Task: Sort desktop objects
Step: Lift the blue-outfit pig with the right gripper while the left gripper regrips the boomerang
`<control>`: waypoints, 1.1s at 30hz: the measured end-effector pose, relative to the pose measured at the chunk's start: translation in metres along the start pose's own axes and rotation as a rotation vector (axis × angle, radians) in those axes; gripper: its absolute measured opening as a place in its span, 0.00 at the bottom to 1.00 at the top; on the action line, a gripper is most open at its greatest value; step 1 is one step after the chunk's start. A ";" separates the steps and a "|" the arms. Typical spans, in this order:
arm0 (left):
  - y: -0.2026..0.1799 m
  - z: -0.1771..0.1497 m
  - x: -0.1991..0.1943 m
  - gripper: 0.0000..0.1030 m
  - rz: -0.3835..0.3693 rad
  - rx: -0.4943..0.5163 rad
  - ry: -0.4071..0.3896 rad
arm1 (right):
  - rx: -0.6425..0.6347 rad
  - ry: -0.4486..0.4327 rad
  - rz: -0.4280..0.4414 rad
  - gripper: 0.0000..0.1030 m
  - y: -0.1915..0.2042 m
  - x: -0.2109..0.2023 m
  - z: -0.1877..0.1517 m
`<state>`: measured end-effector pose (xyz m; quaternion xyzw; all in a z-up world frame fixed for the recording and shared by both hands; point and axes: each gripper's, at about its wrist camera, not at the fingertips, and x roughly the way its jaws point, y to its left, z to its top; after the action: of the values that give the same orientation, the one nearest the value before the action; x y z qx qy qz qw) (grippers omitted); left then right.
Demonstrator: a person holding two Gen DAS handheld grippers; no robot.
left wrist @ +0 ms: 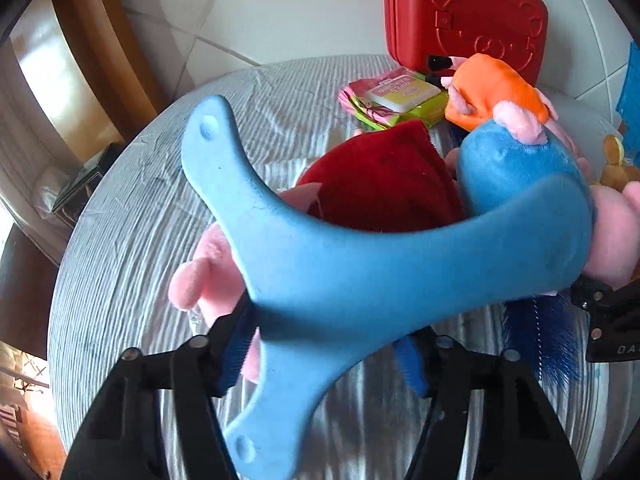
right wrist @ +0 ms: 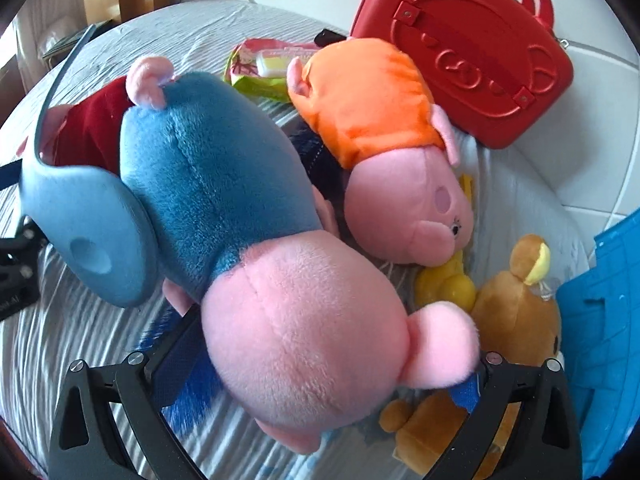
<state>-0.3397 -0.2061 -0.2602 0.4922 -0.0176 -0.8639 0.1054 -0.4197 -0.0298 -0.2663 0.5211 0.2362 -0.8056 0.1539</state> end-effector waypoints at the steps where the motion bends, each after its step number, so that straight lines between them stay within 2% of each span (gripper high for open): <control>1: 0.002 -0.001 -0.003 0.47 0.003 -0.006 0.008 | 0.010 0.003 0.018 1.00 0.000 0.004 -0.001; 4: 0.002 -0.003 -0.016 0.42 0.019 -0.014 0.001 | 0.074 -0.032 0.087 1.00 -0.005 0.002 -0.007; 6: 0.001 -0.004 -0.027 0.40 0.024 -0.011 -0.017 | 0.124 -0.074 0.135 0.87 -0.010 -0.007 -0.011; 9: 0.000 -0.003 -0.041 0.37 0.026 -0.008 -0.040 | 0.165 -0.112 0.166 0.79 -0.017 -0.020 -0.015; 11: 0.000 -0.001 -0.050 0.32 0.032 -0.008 -0.054 | 0.196 -0.137 0.184 0.77 -0.023 -0.031 -0.020; 16: -0.003 0.005 -0.069 0.29 0.062 -0.001 -0.081 | 0.250 -0.182 0.193 0.74 -0.036 -0.059 -0.026; 31: -0.001 0.028 -0.152 0.27 0.037 0.016 -0.231 | 0.300 -0.349 0.125 0.69 -0.055 -0.165 -0.042; 33: -0.002 0.032 -0.163 0.18 0.022 0.020 -0.254 | 0.308 -0.372 0.113 0.69 -0.057 -0.179 -0.044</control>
<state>-0.2865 -0.1744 -0.1061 0.3798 -0.0451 -0.9178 0.1068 -0.3409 0.0418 -0.1059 0.3937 0.0486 -0.9042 0.1581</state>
